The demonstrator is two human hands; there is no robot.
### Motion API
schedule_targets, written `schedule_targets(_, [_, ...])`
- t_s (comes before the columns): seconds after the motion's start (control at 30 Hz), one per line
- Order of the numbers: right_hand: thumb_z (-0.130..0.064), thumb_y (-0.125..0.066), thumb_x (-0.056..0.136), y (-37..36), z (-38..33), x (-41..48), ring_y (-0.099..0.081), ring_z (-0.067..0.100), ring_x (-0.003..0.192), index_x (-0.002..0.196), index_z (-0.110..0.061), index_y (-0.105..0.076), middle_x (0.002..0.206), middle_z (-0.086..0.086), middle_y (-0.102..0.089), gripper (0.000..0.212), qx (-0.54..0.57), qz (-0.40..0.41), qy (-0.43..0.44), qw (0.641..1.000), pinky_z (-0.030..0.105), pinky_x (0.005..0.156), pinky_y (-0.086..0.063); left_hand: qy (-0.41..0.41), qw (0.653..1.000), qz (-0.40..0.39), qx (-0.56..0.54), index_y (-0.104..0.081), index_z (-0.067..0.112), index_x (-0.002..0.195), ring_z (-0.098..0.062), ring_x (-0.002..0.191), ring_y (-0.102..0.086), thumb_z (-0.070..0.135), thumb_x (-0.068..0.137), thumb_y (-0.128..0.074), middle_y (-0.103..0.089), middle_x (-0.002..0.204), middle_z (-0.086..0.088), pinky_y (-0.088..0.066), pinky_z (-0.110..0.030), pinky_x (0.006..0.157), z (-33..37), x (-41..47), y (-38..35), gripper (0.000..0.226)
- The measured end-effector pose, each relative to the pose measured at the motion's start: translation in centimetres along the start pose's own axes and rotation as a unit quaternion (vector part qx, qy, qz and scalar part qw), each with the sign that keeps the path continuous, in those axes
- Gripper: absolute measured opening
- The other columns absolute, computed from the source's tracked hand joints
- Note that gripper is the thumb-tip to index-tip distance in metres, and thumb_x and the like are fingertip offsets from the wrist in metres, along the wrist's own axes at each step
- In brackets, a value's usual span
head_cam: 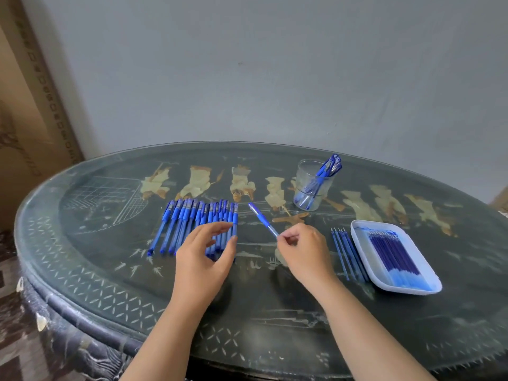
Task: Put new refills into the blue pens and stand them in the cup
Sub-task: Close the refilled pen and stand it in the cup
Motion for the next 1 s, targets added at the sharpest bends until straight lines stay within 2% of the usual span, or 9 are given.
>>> schedule_targets(0.1, [-0.019, -0.067, 0.089, 1.7, 2.4, -1.6, -0.052, 0.0, 0.077, 0.084, -0.02, -0.067, 0.082, -0.017, -0.055, 0.005, -0.033, -0.012, 0.078, 0.996, 0.012, 0.068, -0.038, -0.066, 0.995, -0.061, 0.045, -0.066, 0.029, 0.121, 0.003, 0.113, -0.054, 0.021, 0.082, -0.076, -0.062, 0.118, 0.018, -0.044, -0.015, 0.098, 0.4, -0.1, -0.7, 0.041])
schedule_targets(0.2, [-0.021, -0.07, 0.088, 2.9, 3.9, -3.3, -0.049, -0.001, 0.082, 0.086, -0.024, -0.066, 0.082, -0.022, -0.053, 0.005, -0.073, -0.01, 0.164, 0.984, 0.019, 0.079, -0.04, -0.139, 0.978, -0.121, 0.097, -0.063, 0.025, 0.129, -0.005, 0.12, -0.052, 0.024, 0.081, -0.076, -0.061, 0.126, 0.015, -0.036, -0.015, 0.106, 0.8, -0.3, -1.6, 0.05])
schedule_targets(0.27, [-0.023, -0.069, 0.089, 3.3, 4.5, -4.2, -0.048, 0.001, 0.086, 0.087, -0.026, -0.065, 0.085, -0.022, -0.053, 0.006, -0.082, -0.008, 0.187, 0.979, 0.018, 0.082, -0.037, -0.175, 0.968, -0.145, 0.112, -0.068, 0.025, 0.121, -0.008, 0.11, -0.057, 0.027, 0.083, -0.073, -0.066, 0.116, 0.014, -0.046, -0.026, 0.1, 1.1, -0.6, -2.2, 0.039])
schedule_targets(0.33, [-0.023, -0.067, 0.09, 3.4, 4.8, -4.7, -0.049, 0.005, 0.089, 0.089, -0.026, -0.064, 0.088, -0.019, -0.054, 0.004, -0.088, 0.001, 0.196, 0.977, 0.018, 0.083, -0.035, -0.202, 0.959, -0.163, 0.113, -0.074, 0.024, 0.108, -0.008, 0.096, -0.061, 0.028, 0.084, -0.071, -0.069, 0.101, 0.014, -0.053, -0.035, 0.086, 1.1, -0.9, -2.5, 0.024])
schedule_targets(0.4, [-0.027, -0.062, 0.091, 3.4, 5.1, -5.1, -0.052, 0.009, 0.091, 0.09, -0.025, -0.064, 0.091, -0.016, -0.056, 0.003, -0.094, 0.024, 0.204, 0.974, 0.021, 0.085, -0.036, -0.2, 0.957, -0.18, 0.109, -0.074, 0.024, 0.102, -0.007, 0.091, -0.061, 0.03, 0.086, -0.067, -0.069, 0.095, 0.016, -0.053, -0.036, 0.081, 1.1, -1.2, -2.7, 0.018])
schedule_targets(0.57, [-0.053, -0.051, 0.088, 1.9, 4.4, -6.0, -0.058, 0.008, 0.091, 0.101, -0.027, -0.068, 0.096, -0.016, -0.065, 0.034, -0.119, 0.048, 0.225, 0.966, 0.03, 0.087, -0.04, -0.193, 0.957, -0.189, 0.101, -0.074, 0.023, 0.099, -0.007, 0.088, -0.061, 0.022, 0.083, -0.074, -0.069, 0.092, 0.015, -0.053, -0.035, 0.08, 1.3, -1.7, -3.2, 0.017])
schedule_targets(0.67, [-0.044, -0.05, 0.091, 0.6, 4.0, -5.8, -0.06, 0.01, 0.081, 0.098, -0.028, -0.071, 0.084, -0.016, -0.065, 0.027, -0.134, 0.067, 0.269, 0.951, 0.029, 0.078, -0.033, -0.182, 0.958, -0.198, 0.099, -0.075, 0.021, 0.101, -0.008, 0.089, -0.061, 0.021, 0.082, -0.076, -0.07, 0.091, 0.012, -0.049, -0.026, 0.083, 1.4, -2.2, -3.4, 0.018])
schedule_targets(0.83, [-0.034, -0.052, 0.092, 0.2, 4.4, -5.8, -0.055, 0.012, 0.072, 0.089, -0.026, -0.07, 0.074, -0.013, -0.059, 0.02, -0.114, 0.104, 0.296, 0.943, 0.032, 0.068, -0.034, -0.15, 0.96, -0.214, 0.097, -0.073, 0.021, 0.099, -0.009, 0.088, -0.057, 0.04, 0.088, -0.065, -0.063, 0.089, 0.019, -0.039, -0.01, 0.086, 1.1, -2.5, -3.5, 0.023])
schedule_targets(1.0, [-0.027, -0.052, 0.095, 0.5, 3.6, -6.3, -0.048, 0.017, 0.065, 0.081, -0.021, -0.064, 0.069, -0.01, -0.052, 0.02, -0.162, 0.136, 0.331, 0.92, 0.034, 0.064, -0.033, -0.114, 0.964, -0.214, 0.106, -0.071, 0.023, 0.094, -0.009, 0.086, -0.057, 0.05, 0.088, -0.049, -0.063, 0.084, 0.018, -0.051, -0.041, 0.077, 0.8, -2.6, -3.7, 0.035])
Point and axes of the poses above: each hand's wrist, its own x-axis towards the middle knuckle, its own y-axis out of the back of the hand, z = x × y, the point moved 3 cm from there along x, towards the middle knuckle
